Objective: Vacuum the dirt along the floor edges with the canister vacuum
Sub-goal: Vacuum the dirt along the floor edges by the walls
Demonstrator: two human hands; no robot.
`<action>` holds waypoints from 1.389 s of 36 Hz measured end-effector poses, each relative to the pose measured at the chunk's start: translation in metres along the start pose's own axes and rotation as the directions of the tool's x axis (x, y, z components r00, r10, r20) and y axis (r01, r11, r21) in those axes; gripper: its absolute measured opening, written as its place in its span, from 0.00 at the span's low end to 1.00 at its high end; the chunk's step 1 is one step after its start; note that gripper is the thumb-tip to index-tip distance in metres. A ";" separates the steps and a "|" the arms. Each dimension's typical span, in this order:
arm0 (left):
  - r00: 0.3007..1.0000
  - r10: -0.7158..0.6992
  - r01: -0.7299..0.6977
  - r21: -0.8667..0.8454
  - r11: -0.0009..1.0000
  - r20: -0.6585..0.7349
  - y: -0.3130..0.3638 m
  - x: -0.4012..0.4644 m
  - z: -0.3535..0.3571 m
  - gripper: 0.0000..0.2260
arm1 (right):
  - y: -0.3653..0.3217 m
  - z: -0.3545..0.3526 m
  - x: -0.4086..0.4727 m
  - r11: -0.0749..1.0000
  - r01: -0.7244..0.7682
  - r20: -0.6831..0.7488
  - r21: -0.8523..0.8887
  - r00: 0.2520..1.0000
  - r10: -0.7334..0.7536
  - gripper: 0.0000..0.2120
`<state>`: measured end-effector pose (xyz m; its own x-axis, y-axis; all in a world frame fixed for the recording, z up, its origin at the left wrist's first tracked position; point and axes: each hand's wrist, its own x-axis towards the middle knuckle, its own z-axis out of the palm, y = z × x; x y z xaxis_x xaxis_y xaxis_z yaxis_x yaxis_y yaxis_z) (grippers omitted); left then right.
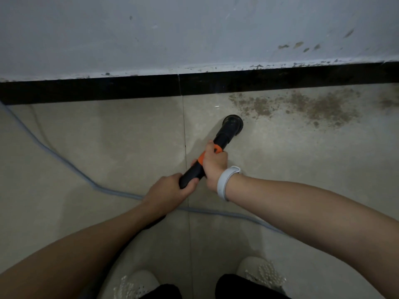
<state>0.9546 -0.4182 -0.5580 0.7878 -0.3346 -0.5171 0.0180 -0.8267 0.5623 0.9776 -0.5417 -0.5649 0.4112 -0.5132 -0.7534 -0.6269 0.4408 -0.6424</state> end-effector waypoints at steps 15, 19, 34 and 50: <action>0.983 0.072 -0.105 0.196 0.975 0.167 -0.015 -0.027 0.007 0.19 | 0.045 -0.032 -0.012 0.995 -0.074 -0.087 -0.065 0.994 0.068 0.25; 0.998 0.036 -0.042 0.151 0.988 0.045 -0.019 -0.019 -0.001 0.17 | 0.025 -0.015 -0.014 0.993 0.000 -0.036 -0.115 0.999 -0.005 0.22; 0.993 -0.079 0.080 0.007 0.997 -0.088 0.023 0.026 -0.002 0.18 | -0.031 -0.004 0.021 0.991 0.076 0.084 -0.114 0.994 -0.067 0.26; 0.992 0.117 -0.123 0.231 0.965 0.039 0.094 0.043 0.053 0.21 | -0.033 -0.100 0.069 0.991 0.077 -0.144 0.111 0.988 -0.060 0.17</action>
<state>0.9571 -0.5342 -0.5620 0.7598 -0.4468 -0.4723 -0.2218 -0.8610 0.4577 0.9602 -0.6649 -0.5818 0.3483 -0.6397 -0.6852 -0.5159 0.4794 -0.7099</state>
